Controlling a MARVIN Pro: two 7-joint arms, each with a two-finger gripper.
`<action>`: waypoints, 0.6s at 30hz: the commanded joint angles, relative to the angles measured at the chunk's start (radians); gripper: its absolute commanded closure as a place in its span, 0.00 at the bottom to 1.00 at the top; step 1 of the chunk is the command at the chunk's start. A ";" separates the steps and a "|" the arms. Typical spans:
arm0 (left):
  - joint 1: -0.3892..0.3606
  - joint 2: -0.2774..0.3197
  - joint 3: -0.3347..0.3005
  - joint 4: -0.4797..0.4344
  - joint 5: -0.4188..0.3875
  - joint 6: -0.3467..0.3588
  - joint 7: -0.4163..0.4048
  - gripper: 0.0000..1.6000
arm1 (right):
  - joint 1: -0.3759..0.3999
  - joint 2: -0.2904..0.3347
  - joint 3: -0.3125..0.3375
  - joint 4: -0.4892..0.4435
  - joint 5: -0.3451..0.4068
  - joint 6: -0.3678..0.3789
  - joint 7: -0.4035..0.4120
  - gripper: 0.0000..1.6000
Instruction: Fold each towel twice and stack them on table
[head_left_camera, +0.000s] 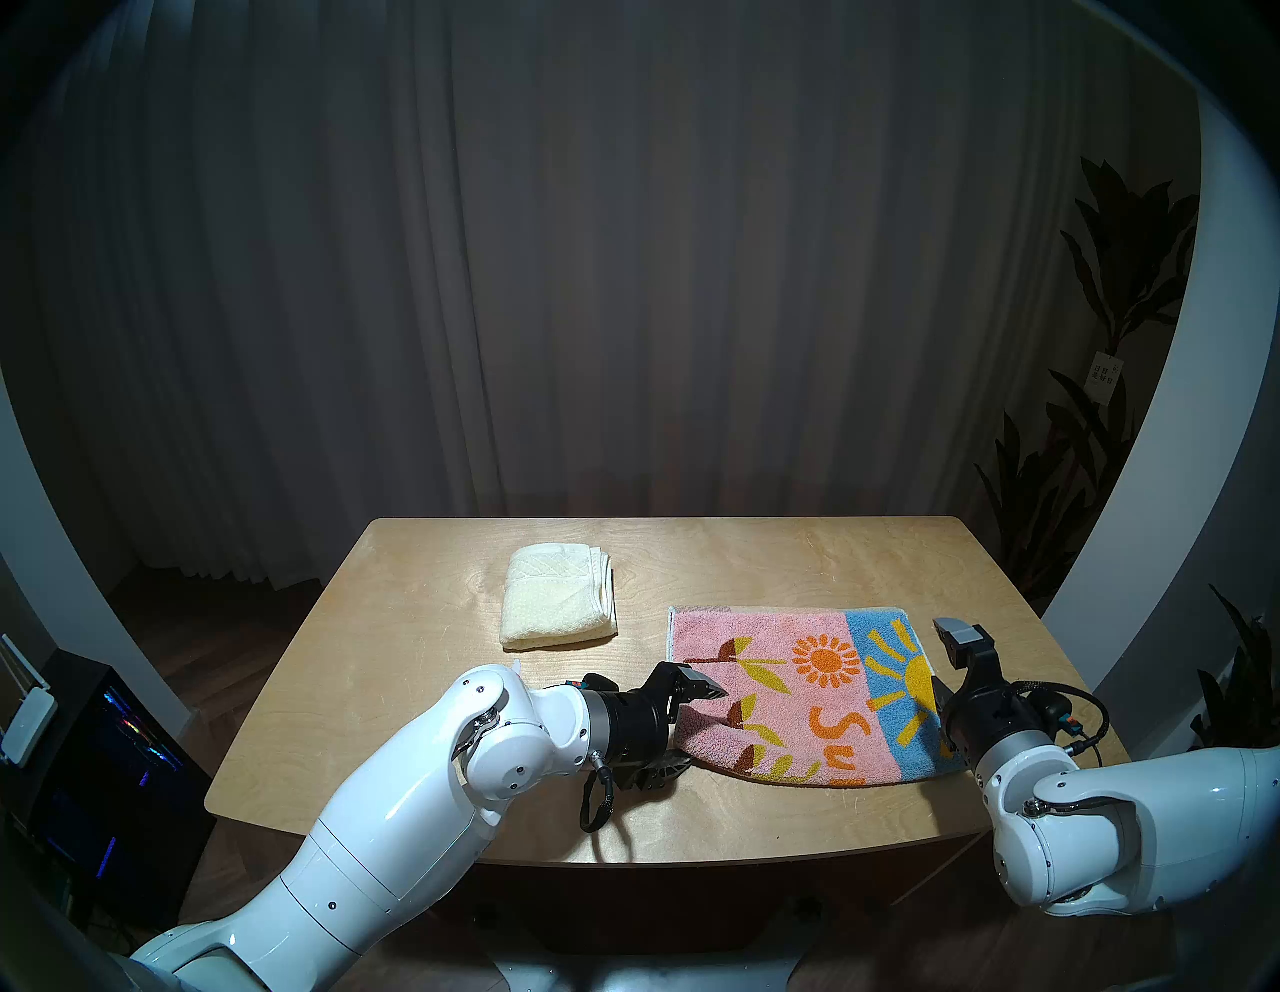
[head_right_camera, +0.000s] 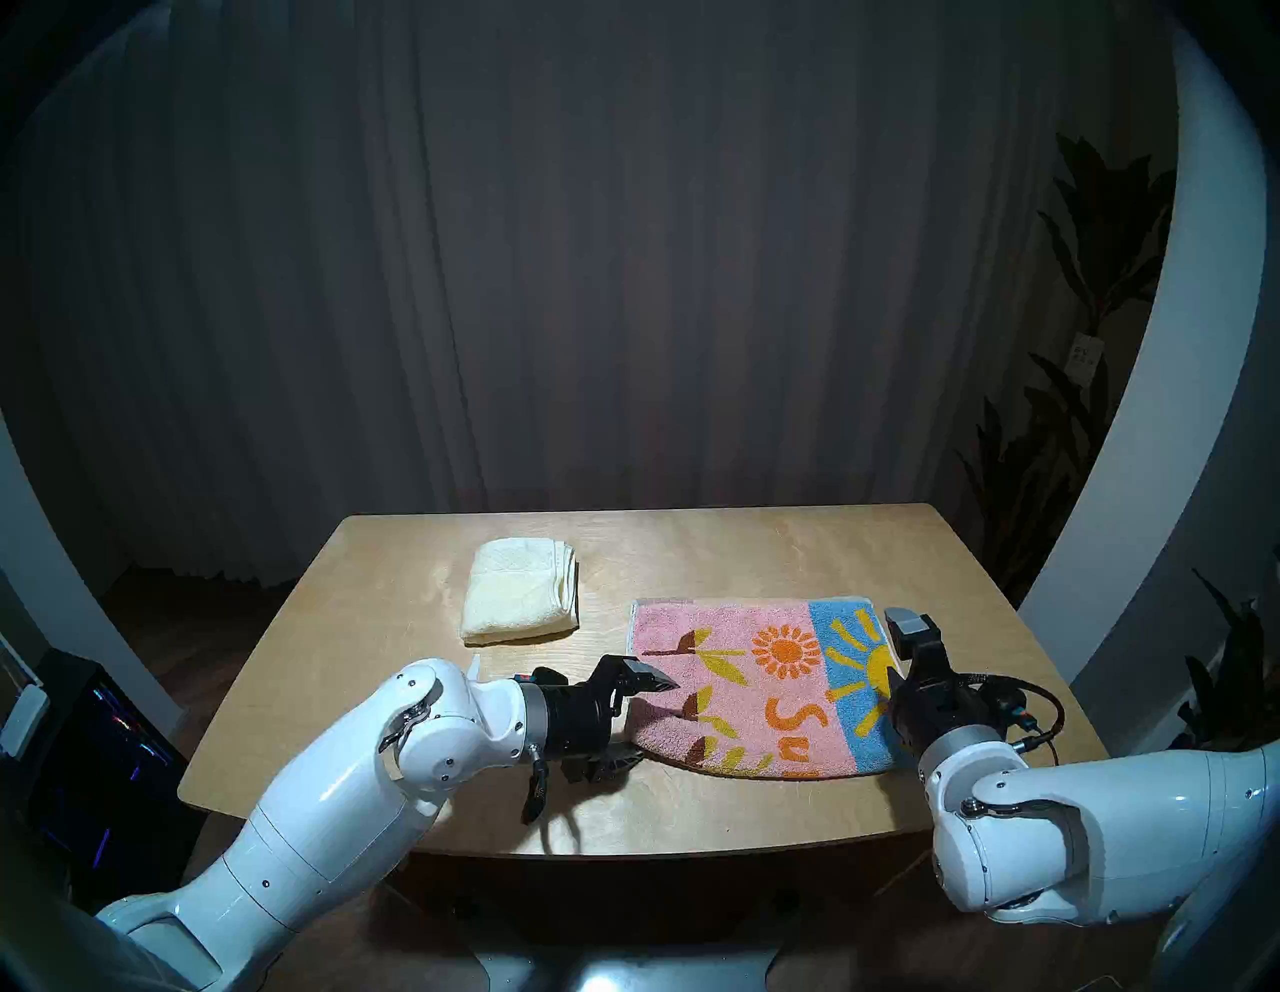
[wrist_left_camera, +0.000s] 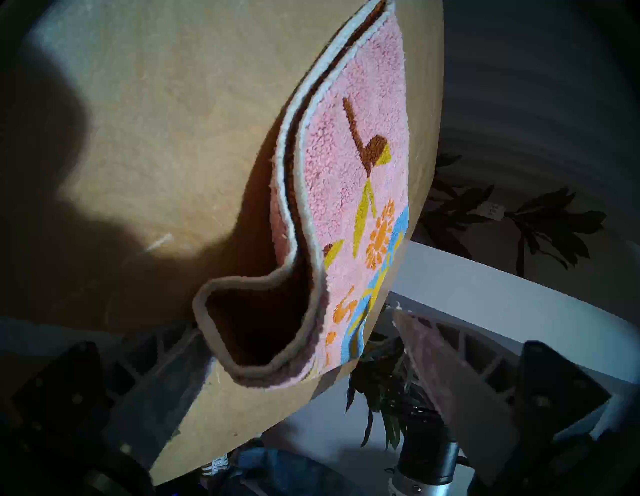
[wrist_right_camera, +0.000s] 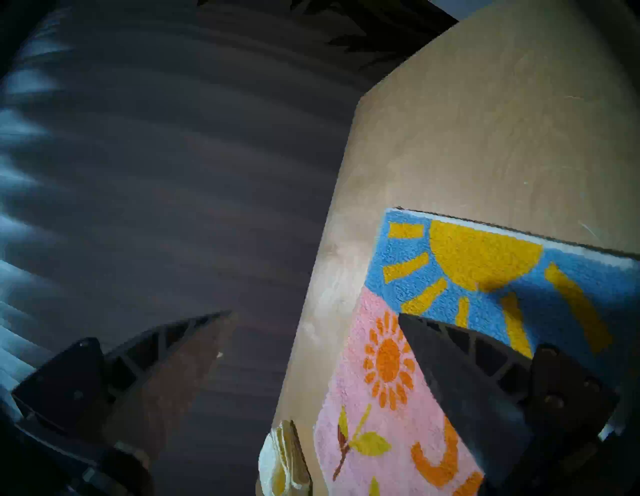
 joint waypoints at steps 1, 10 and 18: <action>-0.005 -0.010 0.006 -0.009 -0.003 0.005 -0.002 0.00 | -0.018 0.004 -0.015 -0.026 0.002 -0.025 -0.028 0.00; -0.007 -0.013 0.011 -0.009 -0.003 0.010 -0.003 0.00 | -0.027 0.004 -0.035 -0.041 0.002 -0.041 -0.064 0.00; -0.009 -0.016 0.016 -0.010 -0.003 0.015 -0.004 0.00 | -0.028 0.005 -0.041 -0.074 -0.001 -0.041 -0.094 0.00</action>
